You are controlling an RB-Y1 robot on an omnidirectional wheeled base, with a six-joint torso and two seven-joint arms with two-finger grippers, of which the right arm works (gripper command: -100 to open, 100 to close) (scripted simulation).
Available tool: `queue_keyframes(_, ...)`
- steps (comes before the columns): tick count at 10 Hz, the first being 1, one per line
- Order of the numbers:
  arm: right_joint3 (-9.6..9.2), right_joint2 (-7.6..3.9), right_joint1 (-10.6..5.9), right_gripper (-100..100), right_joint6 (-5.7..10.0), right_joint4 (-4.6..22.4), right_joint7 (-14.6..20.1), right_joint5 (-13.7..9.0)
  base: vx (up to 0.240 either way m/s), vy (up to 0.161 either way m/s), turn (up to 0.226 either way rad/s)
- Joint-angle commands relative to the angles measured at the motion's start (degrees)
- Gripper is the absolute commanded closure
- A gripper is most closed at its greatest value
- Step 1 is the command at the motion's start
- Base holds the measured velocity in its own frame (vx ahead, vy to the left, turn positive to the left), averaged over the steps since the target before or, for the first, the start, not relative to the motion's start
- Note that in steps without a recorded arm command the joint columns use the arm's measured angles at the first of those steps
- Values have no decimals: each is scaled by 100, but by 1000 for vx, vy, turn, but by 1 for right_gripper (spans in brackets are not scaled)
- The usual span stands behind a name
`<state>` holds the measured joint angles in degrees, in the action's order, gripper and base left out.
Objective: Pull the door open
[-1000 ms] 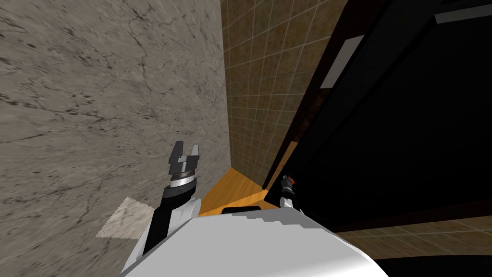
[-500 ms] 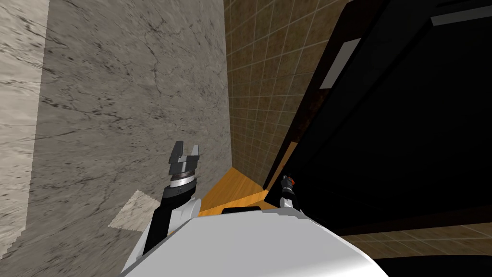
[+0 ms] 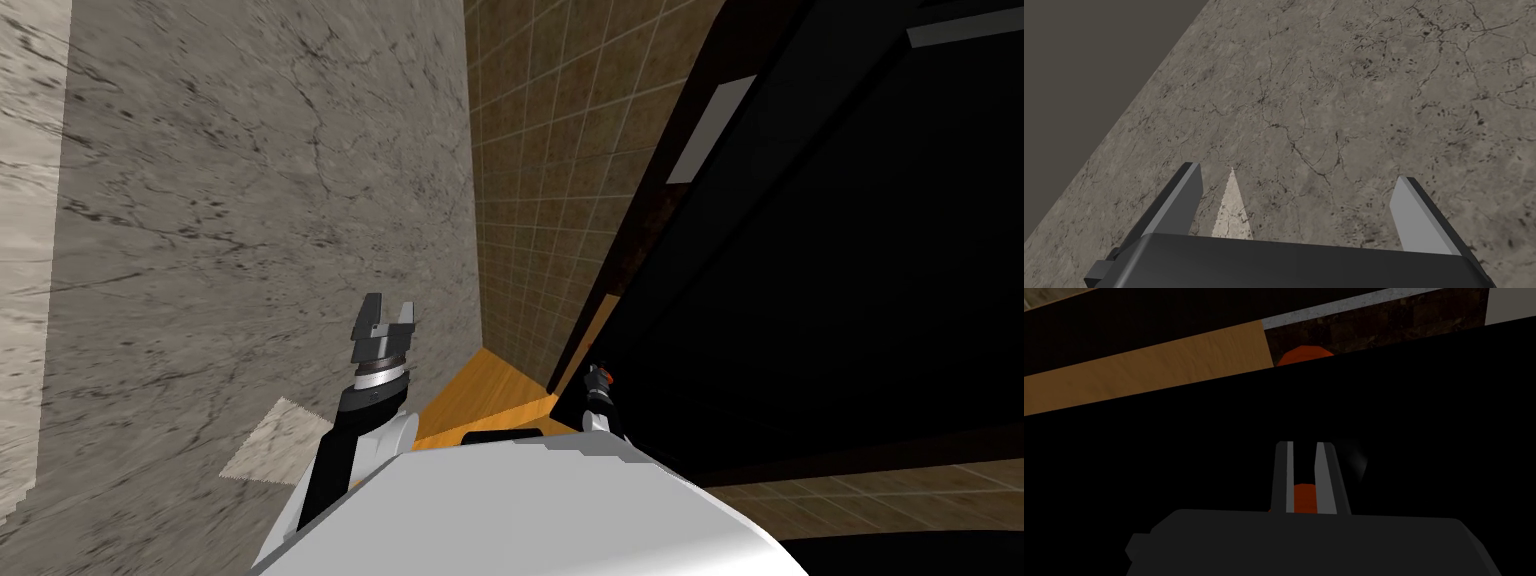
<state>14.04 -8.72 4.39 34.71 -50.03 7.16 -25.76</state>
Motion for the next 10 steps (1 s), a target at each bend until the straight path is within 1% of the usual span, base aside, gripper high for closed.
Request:
queue_keyframes(1, 107, -108, 137, 100, -9, 107, 241, -85, -45, -16, 97)
queue_keyframes(3, 107, -108, 137, 100, -9, 107, 241, -85, -30, -17, 42)
queue_keyframes(4, 76, -125, 145, 100, 39, 112, 480, -122, -41, -2, 84)
queue_keyframes(5, -81, -44, 75, -100, 60, -114, 528, -145, -59, 28, 143)
queue_keyframes(7, -149, -40, 98, -100, 126, -137, 758, -245, -58, 16, 85)
queue_keyframes(10, -290, -31, 145, -100, 264, -184, 1227, -452, -57, -28, 69)
